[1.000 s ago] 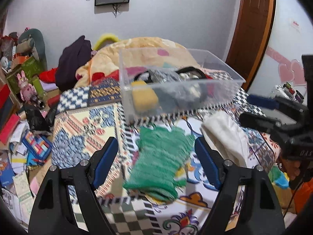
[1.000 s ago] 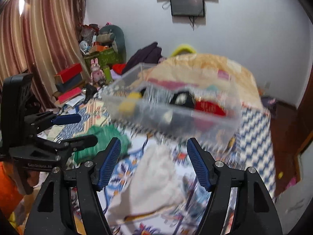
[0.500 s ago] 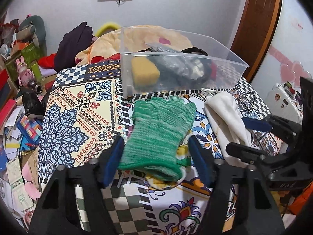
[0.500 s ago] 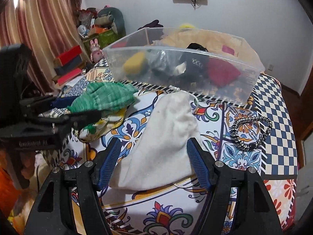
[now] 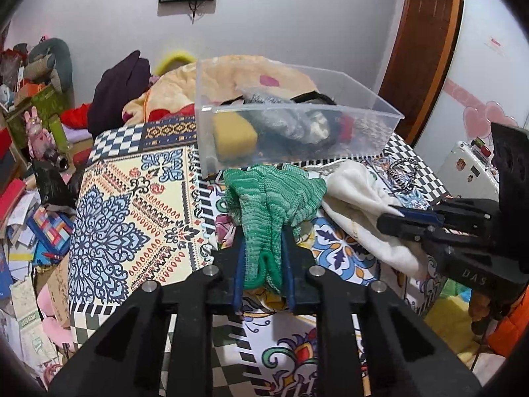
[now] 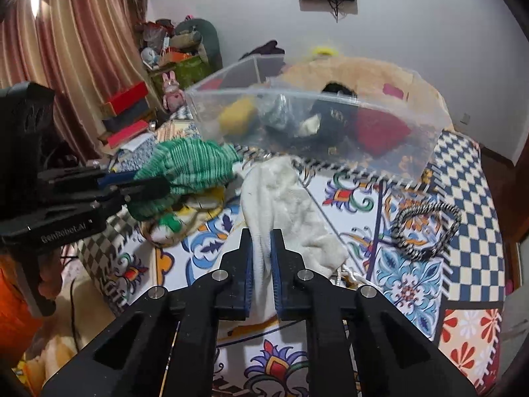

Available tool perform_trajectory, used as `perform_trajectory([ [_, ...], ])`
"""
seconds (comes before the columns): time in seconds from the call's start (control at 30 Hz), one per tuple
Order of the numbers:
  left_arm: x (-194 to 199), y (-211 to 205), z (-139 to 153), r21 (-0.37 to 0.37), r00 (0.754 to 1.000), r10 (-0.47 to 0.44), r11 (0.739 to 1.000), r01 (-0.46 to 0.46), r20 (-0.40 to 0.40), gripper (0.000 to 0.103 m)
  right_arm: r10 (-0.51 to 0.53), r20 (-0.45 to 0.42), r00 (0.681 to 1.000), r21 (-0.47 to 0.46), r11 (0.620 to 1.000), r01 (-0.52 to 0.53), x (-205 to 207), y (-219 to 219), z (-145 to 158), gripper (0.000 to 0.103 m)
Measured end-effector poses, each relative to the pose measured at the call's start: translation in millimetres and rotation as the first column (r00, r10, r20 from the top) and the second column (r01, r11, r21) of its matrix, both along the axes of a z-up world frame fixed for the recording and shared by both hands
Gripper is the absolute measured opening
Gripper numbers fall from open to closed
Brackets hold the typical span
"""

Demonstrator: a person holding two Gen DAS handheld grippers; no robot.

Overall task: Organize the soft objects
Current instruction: 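Grasp the green knit glove with the left gripper while the right grasps the white cloth, then carry the glove and white cloth over the box and release them inside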

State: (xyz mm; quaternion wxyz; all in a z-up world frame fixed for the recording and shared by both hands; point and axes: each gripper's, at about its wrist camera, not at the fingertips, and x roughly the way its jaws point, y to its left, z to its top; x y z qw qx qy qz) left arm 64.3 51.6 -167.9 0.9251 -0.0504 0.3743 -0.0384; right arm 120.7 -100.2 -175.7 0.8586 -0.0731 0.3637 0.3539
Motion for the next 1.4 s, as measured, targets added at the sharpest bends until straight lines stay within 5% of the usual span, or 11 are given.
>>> perform_trajectory([
  [0.43, -2, -5, 41, -0.023, 0.993, -0.002, 1.0, 0.005, 0.118, 0.018, -0.071, 0.132, 0.989, 0.099, 0.993, 0.058, -6, -26, 50, 0.007],
  [0.6, -5, -3, 59, -0.038, 0.985, 0.013, 0.999, -0.006, 0.17, 0.018, -0.041, 0.083, 0.996, 0.065, 0.997, 0.036, -1, -18, 43, 0.008],
  [0.7, -9, 0, 62, -0.054, 0.984, 0.023, 0.998, -0.013, 0.176, 0.018, -0.01, 0.026, 1.0, 0.03, 1.0, 0.009, 1, -7, 26, 0.033],
  [0.77, -12, 2, 60, -0.055, 0.986, 0.029, 0.998, -0.02, 0.167, 0.018, 0.006, 0.01, 1.0, 0.01, 1.0, -0.007, -1, 0, 16, 0.064],
  [0.83, -13, 4, 57, -0.055, 0.986, 0.038, 0.998, -0.029, 0.16, 0.018, 0.015, 0.005, 1.0, -0.022, 1.0, -0.015, -2, 7, 8, 0.072],
  [1.07, -16, 13, 49, -0.082, 0.988, 0.06, 0.995, -0.048, 0.139, 0.018, 0.035, -0.043, 0.998, -0.094, 0.995, -0.039, 3, 12, -18, 0.07],
  [1.2, -11, 12, 48, -0.082, 0.99, 0.053, 0.996, -0.042, 0.129, 0.018, 0.058, -0.016, 0.998, -0.133, 0.989, -0.06, -2, 15, -18, 0.045],
  [1.4, -8, 6, 53, -0.066, 0.988, 0.041, 0.997, -0.031, 0.149, 0.018, 0.027, -0.061, 0.998, -0.043, 0.999, -0.03, 8, 4, -15, 0.015],
])
